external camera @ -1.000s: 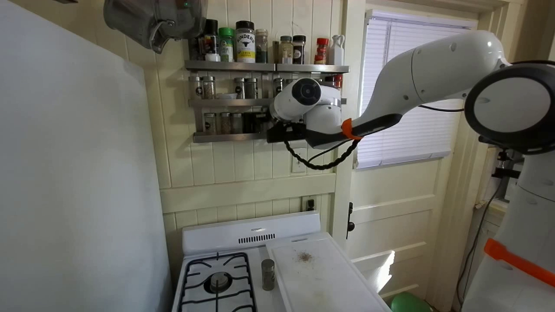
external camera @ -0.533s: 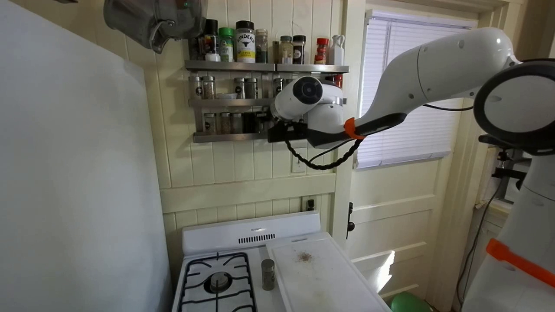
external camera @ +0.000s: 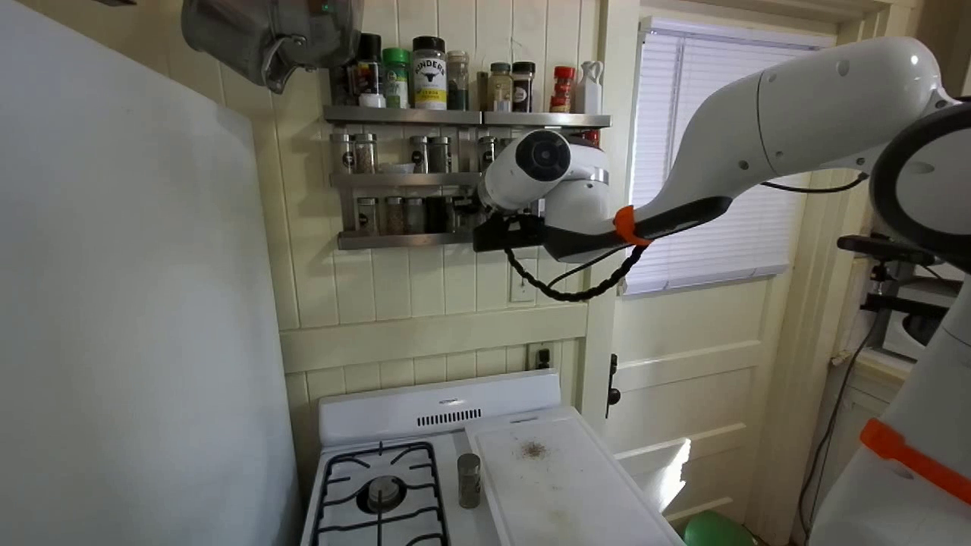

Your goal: Move the spice bottle, that is in the middle of the first shelf, to the tray

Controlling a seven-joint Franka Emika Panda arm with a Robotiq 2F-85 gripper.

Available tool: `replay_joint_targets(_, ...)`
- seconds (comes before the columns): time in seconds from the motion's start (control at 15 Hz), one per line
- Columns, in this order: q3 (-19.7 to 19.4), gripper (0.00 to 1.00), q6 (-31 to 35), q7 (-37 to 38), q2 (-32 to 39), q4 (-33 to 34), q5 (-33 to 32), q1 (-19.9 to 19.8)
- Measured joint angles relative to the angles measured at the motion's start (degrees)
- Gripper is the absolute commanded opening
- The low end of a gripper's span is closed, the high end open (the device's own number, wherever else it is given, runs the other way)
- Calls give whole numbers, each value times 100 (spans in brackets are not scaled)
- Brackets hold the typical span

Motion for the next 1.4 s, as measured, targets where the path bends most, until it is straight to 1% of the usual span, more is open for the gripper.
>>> replay_joint_targets(0.53,110,23,-23,-2,-514,-596,52,45)
replay_joint_targets(0.93,67,23,-23,-1,-780,-1144,26,28)
replay_joint_targets(1.2,6,23,-17,26,-805,-1406,-118,-41)
replay_joint_targets(1.4,-17,23,72,270,-800,-1518,-454,-92)
